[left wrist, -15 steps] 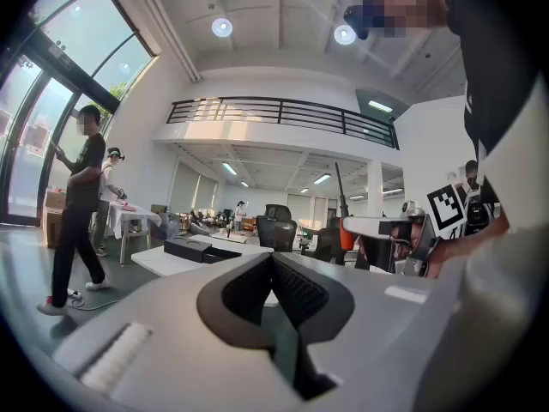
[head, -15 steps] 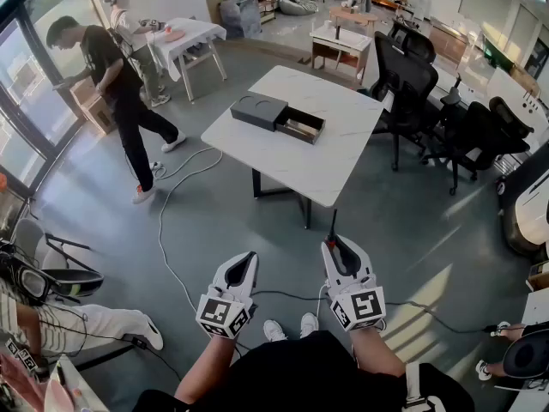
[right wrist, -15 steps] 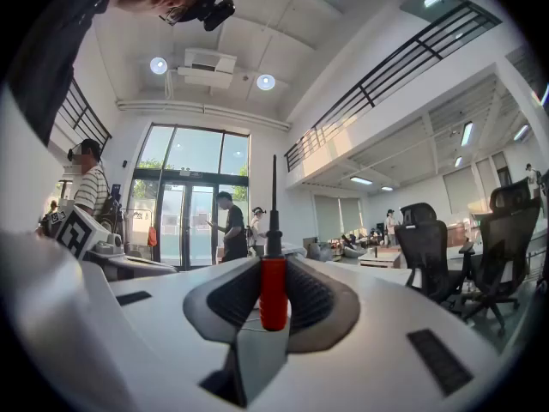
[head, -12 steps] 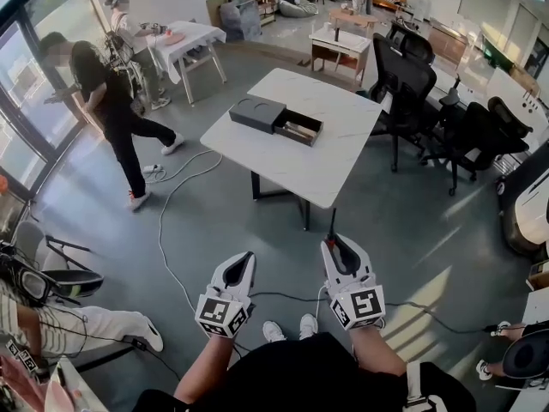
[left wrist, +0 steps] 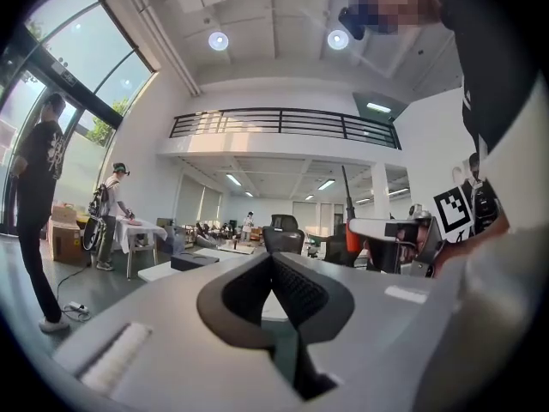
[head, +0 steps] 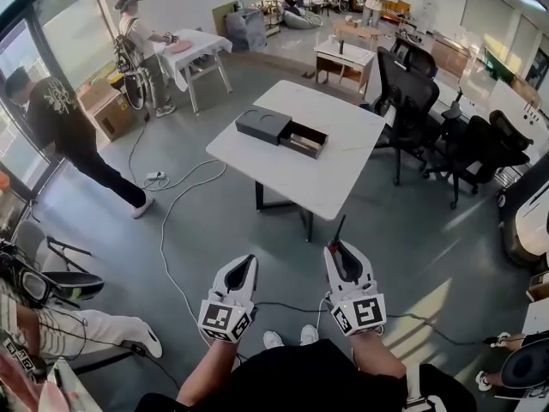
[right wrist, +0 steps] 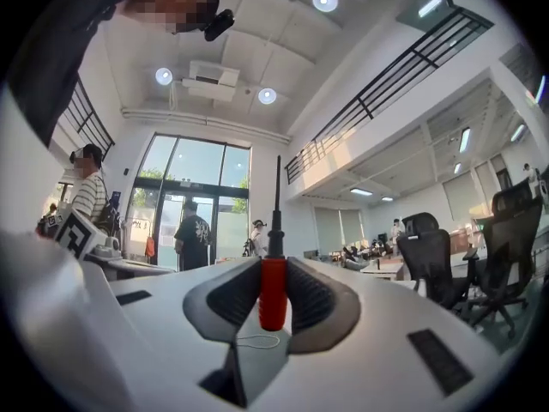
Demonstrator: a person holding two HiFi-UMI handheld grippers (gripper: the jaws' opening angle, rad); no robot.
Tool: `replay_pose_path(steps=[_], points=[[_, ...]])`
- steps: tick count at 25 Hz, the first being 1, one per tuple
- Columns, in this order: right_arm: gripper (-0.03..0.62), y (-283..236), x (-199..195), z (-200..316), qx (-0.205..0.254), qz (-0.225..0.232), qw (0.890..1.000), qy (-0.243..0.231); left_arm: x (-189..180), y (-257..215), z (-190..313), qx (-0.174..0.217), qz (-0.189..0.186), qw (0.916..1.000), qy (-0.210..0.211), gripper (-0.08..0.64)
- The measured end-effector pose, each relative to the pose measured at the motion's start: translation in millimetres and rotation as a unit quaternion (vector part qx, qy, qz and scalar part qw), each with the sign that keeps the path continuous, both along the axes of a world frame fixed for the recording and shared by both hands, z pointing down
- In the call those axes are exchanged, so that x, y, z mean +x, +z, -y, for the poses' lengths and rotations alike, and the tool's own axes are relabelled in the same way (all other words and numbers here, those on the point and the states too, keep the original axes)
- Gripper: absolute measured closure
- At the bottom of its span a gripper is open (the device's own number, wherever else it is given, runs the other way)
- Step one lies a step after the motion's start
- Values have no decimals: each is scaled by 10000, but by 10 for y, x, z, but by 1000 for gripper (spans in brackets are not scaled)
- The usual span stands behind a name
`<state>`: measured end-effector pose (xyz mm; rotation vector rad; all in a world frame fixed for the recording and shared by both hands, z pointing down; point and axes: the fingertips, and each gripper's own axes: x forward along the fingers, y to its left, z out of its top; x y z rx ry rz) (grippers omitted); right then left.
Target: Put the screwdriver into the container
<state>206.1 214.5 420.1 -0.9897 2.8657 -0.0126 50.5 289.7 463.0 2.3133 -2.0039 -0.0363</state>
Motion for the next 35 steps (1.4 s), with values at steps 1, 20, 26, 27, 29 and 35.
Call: replay_pose_path(steps=[1, 20, 26, 27, 29, 35], points=[[497, -26, -29, -12, -28, 107, 9999, 27, -45, -10, -21, -1, 0, 10000, 12, 551], [497, 29, -634, -27, -12, -50, 9999, 143, -669, 182, -38, -127, -151, 9997, 161, 551], [497, 77, -818, 397, 20, -131, 9999, -1, -784, 114, 383, -122, -73, 9998, 111, 551], [497, 66, -846, 478, 48, -140, 9999, -19, -811, 106, 466, -137, -55, 9999, 90, 551], [497, 51, -874, 653, 89, -168, 9998, -32, -856, 78, 649, -153, -40, 9999, 23, 551], [497, 94, -912, 1152, 110, -244, 9995, -150, -883, 32, 1148, -189, 35, 9998, -61, 551]])
